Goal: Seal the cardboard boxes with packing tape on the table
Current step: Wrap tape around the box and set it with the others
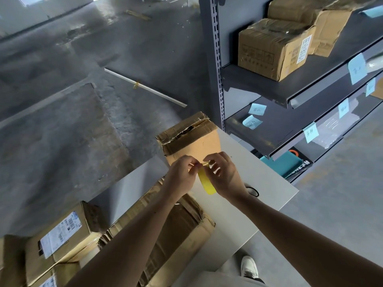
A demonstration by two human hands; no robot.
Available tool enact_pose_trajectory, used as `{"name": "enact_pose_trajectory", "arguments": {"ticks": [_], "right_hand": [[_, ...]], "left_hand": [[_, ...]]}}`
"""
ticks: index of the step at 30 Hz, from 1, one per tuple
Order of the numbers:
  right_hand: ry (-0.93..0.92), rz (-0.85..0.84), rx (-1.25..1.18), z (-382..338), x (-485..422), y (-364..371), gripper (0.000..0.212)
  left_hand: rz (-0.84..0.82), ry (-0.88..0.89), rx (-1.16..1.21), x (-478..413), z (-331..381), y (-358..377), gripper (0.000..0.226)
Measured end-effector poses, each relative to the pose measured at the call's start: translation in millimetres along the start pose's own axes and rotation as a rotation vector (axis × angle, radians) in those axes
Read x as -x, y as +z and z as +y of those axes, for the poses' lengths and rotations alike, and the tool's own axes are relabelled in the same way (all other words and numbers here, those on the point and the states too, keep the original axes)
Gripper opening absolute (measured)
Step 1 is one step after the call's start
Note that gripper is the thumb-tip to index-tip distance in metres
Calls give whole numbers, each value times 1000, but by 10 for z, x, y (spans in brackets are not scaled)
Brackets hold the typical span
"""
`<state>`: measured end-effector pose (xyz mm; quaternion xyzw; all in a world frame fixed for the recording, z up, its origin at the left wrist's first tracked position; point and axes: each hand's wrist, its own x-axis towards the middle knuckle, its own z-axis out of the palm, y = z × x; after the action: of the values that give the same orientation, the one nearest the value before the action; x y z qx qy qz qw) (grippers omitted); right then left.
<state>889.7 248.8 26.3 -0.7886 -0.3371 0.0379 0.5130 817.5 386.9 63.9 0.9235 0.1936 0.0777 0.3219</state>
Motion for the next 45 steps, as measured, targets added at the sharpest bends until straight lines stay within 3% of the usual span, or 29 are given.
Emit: {"name": "enact_pose_trajectory", "arguments": {"ticks": [10, 19, 30, 33, 37, 45], "right_hand": [[5, 39, 90, 0, 38, 16, 16], [46, 20, 83, 60, 26, 57, 12], [83, 29, 64, 57, 26, 109, 8], [80, 28, 83, 50, 20, 116, 9], [92, -18, 96, 59, 30, 131, 12], [256, -92, -41, 106, -38, 206, 4]], "left_hand": [[-65, -103, -22, 15, 38, 24, 28], [-50, 37, -82, 44, 30, 28, 14], [17, 73, -106, 79, 32, 146, 21], [29, 100, -79, 100, 30, 169, 34], [-22, 62, -32, 128, 31, 107, 76], [-89, 44, -71, 129, -30, 117, 53]]}}
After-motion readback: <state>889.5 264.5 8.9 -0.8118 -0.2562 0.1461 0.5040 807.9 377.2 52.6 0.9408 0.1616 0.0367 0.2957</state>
